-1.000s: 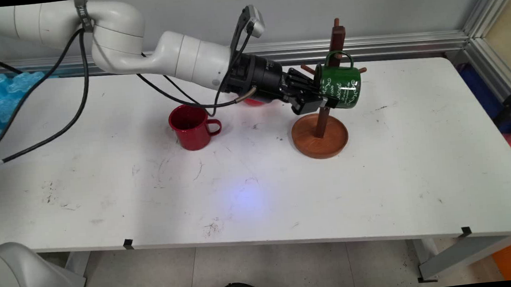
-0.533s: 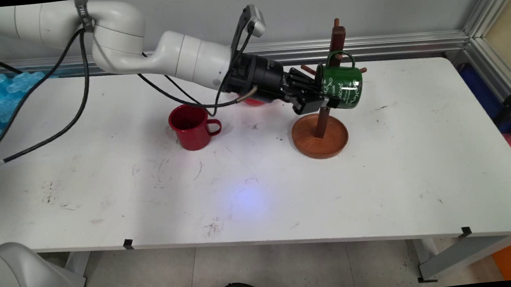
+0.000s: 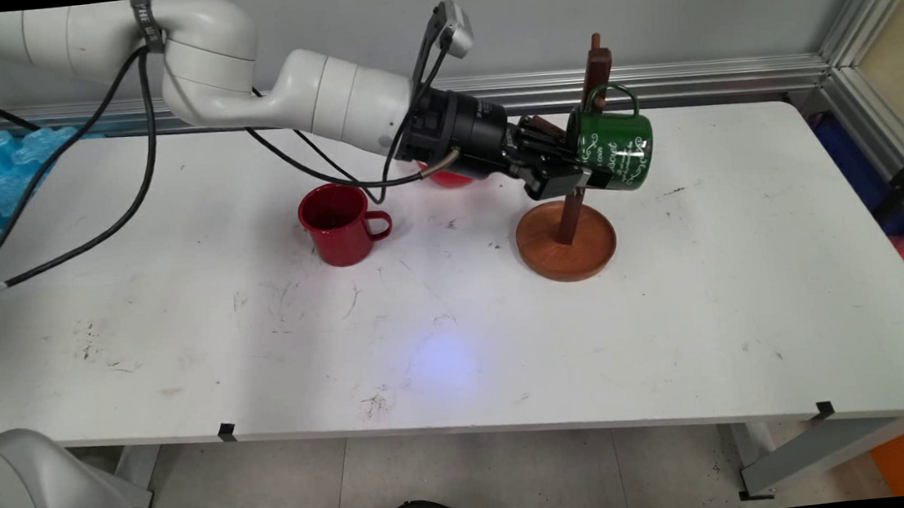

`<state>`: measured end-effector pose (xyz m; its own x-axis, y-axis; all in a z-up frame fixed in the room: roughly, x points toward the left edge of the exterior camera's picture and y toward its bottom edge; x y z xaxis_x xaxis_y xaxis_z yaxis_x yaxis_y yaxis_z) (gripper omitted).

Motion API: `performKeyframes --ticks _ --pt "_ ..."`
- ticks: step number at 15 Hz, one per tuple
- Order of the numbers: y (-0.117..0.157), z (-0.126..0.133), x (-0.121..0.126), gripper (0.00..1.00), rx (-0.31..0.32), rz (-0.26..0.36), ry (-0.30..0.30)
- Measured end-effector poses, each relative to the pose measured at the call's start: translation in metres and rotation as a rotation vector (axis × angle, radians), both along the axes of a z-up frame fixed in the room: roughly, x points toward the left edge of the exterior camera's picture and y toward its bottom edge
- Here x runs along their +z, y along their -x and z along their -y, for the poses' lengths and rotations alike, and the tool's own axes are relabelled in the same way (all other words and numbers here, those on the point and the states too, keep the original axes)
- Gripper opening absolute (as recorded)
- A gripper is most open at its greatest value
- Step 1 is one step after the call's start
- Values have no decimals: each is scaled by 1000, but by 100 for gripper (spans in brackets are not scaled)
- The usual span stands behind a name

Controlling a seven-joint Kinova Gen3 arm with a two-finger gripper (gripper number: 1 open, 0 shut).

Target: Place the picked object on the table

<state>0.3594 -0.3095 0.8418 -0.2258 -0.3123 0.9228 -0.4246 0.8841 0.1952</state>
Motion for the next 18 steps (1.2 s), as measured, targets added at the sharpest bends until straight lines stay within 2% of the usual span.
performKeyframes --ticks 18 --pt "-1 -19 28 0 -45 -34 -22"
